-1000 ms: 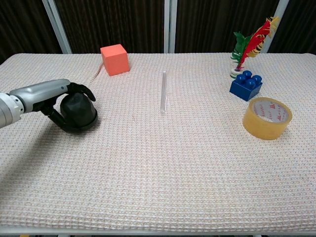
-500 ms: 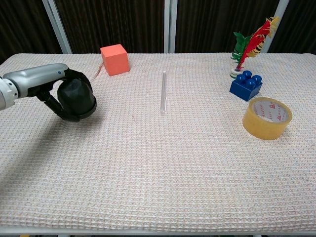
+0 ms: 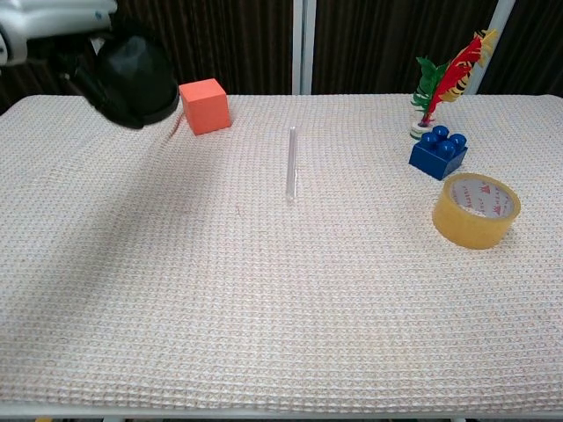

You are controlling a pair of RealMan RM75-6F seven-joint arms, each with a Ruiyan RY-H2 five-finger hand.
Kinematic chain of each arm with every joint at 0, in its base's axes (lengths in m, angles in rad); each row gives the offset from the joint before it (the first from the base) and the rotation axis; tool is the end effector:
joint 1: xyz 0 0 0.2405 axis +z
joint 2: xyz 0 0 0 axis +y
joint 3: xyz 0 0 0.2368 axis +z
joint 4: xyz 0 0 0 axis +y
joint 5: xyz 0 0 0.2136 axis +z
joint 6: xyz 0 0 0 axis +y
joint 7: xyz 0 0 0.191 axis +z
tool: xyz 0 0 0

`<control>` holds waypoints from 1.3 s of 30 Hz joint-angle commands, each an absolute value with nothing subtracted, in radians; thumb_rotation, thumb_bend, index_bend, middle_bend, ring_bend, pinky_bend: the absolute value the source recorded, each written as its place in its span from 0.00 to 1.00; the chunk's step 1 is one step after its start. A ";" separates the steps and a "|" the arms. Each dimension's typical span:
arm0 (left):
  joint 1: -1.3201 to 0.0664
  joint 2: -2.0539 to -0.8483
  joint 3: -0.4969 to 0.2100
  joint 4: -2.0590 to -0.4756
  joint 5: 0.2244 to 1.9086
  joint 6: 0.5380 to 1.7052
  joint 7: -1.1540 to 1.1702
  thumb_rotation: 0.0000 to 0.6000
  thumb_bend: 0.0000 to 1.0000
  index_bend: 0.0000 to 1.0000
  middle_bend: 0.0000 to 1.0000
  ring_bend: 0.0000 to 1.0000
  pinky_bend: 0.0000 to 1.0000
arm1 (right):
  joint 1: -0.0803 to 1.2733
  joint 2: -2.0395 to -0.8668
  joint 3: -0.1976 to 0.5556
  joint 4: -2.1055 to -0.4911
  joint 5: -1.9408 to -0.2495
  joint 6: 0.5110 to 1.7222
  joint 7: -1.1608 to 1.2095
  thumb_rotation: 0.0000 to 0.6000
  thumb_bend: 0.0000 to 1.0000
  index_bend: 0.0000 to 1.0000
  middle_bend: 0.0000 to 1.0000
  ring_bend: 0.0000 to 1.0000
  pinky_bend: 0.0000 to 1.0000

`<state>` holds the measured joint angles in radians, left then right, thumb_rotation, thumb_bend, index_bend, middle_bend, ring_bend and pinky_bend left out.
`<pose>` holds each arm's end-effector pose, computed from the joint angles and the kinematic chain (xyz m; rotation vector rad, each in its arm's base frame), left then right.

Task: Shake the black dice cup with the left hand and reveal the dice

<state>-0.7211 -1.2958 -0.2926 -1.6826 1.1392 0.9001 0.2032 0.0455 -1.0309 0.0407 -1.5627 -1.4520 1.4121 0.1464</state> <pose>-0.0971 0.3881 0.0386 -1.8222 -0.9979 -1.0799 -0.3359 -0.2125 0.1725 1.3344 -1.0090 0.8135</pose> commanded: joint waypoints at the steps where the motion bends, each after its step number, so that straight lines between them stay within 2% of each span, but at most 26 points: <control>1: -0.728 -1.247 -0.362 -1.804 1.185 1.074 0.291 1.00 0.25 0.40 0.51 0.21 0.22 | 0.045 -1.032 0.041 -1.559 -1.453 1.413 0.151 1.00 0.16 0.00 0.00 0.00 0.00; 3: -0.717 -1.290 -0.325 -1.764 1.159 1.083 0.304 1.00 0.25 0.40 0.54 0.23 0.24 | 0.045 -1.031 0.040 -1.557 -1.453 1.411 0.154 1.00 0.16 0.00 0.00 0.00 0.00; 7: -0.740 -1.357 -0.211 -1.601 0.964 0.847 0.268 1.00 0.25 0.42 0.53 0.24 0.25 | 0.043 -1.027 0.041 -1.560 -1.455 1.417 0.157 1.00 0.16 0.00 0.00 0.00 0.00; 10: -0.771 -1.386 -0.184 -1.523 0.912 0.750 0.256 1.00 0.25 0.42 0.52 0.24 0.25 | 0.040 -1.026 0.043 -1.561 -1.449 1.419 0.154 1.00 0.16 0.00 0.00 0.00 0.00; 13: -0.787 -1.356 -0.233 -1.567 0.959 0.809 0.252 1.00 0.25 0.43 0.52 0.24 0.25 | 0.043 -1.027 0.044 -1.563 -1.444 1.411 0.149 1.00 0.16 0.00 0.00 0.00 0.00; 19: -0.783 -1.274 -0.383 -1.768 1.159 1.108 0.273 1.00 0.25 0.44 0.53 0.24 0.24 | 0.047 -1.032 0.039 -1.562 -1.451 1.400 0.146 1.00 0.16 0.00 0.00 0.00 0.00; 22: -0.766 -1.276 -0.405 -1.825 1.222 1.205 0.264 1.00 0.25 0.44 0.54 0.24 0.24 | 0.046 -1.031 0.041 -1.561 -1.450 1.404 0.147 1.00 0.16 0.00 0.00 0.00 0.00; 25: -0.750 -1.316 -0.363 -1.783 1.244 1.231 0.260 1.00 0.24 0.44 0.54 0.24 0.24 | 0.046 -1.031 0.042 -1.561 -1.447 1.403 0.146 1.00 0.16 0.00 0.00 0.00 0.00; 27: -0.744 -1.343 -0.305 -1.729 1.205 1.169 0.243 1.00 0.24 0.44 0.54 0.24 0.24 | 0.047 -1.032 0.041 -1.561 -1.446 1.399 0.142 1.00 0.16 0.00 0.00 0.00 0.00; 29: -0.748 -1.361 -0.242 -1.670 1.137 1.049 0.219 1.00 0.24 0.44 0.54 0.24 0.24 | 0.049 -1.034 0.040 -1.562 -1.446 1.395 0.138 1.00 0.16 0.00 0.00 0.00 0.00; 33: -0.764 -1.404 -0.161 -1.549 1.057 0.870 0.181 1.00 0.24 0.44 0.54 0.24 0.24 | 0.049 -1.035 0.039 -1.562 -1.444 1.392 0.137 1.00 0.16 0.00 0.00 0.00 0.00; 39: -0.783 -1.411 -0.184 -1.484 1.043 0.845 0.160 1.00 0.24 0.45 0.54 0.24 0.24 | 0.047 -1.036 0.043 -1.551 -1.433 1.391 0.147 1.00 0.16 0.00 0.00 0.00 0.00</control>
